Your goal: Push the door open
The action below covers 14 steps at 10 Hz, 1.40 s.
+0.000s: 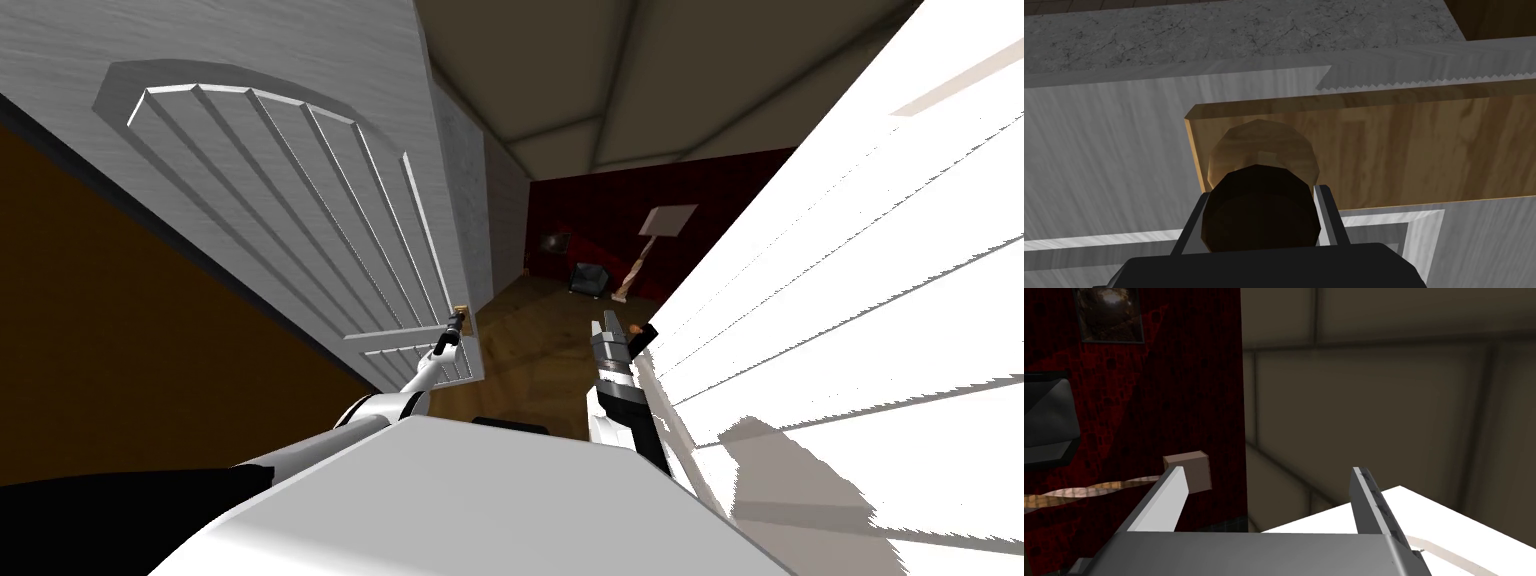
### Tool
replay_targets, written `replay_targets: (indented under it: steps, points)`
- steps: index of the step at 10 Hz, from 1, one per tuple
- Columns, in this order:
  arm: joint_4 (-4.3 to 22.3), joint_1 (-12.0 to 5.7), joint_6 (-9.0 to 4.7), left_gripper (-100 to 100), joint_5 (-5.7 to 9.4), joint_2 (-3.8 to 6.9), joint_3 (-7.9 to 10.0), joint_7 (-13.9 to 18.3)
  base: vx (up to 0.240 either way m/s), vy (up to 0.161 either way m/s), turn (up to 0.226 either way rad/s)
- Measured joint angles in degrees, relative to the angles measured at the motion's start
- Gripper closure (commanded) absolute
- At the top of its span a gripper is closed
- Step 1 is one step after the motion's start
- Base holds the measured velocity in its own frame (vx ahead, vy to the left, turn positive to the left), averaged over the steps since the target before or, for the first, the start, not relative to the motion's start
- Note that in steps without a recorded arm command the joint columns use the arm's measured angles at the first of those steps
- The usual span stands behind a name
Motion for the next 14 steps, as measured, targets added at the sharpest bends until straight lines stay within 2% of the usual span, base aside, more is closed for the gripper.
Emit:
replay_targets:
  steps: [1,2,5,6,10,11,12,14]
  points:
    - [0.0,0.08,0.15,100,0.16,0.13,0.55,-0.3,0.187,-0.076,0.069]
    - [-1.2,0.76,0.67,100,0.32,0.09,1.15,-0.6,0.126,-0.036,0.042]
    - [0.4,0.29,-0.04,100,0.83,0.70,2.67,-1.3,0.179,-0.051,0.050]
    - [2.7,-0.49,-1.14,100,1.01,1.55,2.90,-0.9,0.124,-0.034,0.027]
    - [0.2,1.06,-0.16,100,1.69,1.45,5.27,-2.2,0.186,-0.058,0.061]
    - [-0.4,1.66,0.03,100,1.89,1.98,5.66,-2.1,0.209,-0.061,0.067]
    - [1.7,0.69,-0.58,100,2.12,2.66,6.31,-2.1,0.210,-0.072,0.057]
    - [-0.2,1.77,0.06,100,2.54,2.86,7.67,-2.6,0.210,-0.088,0.064]
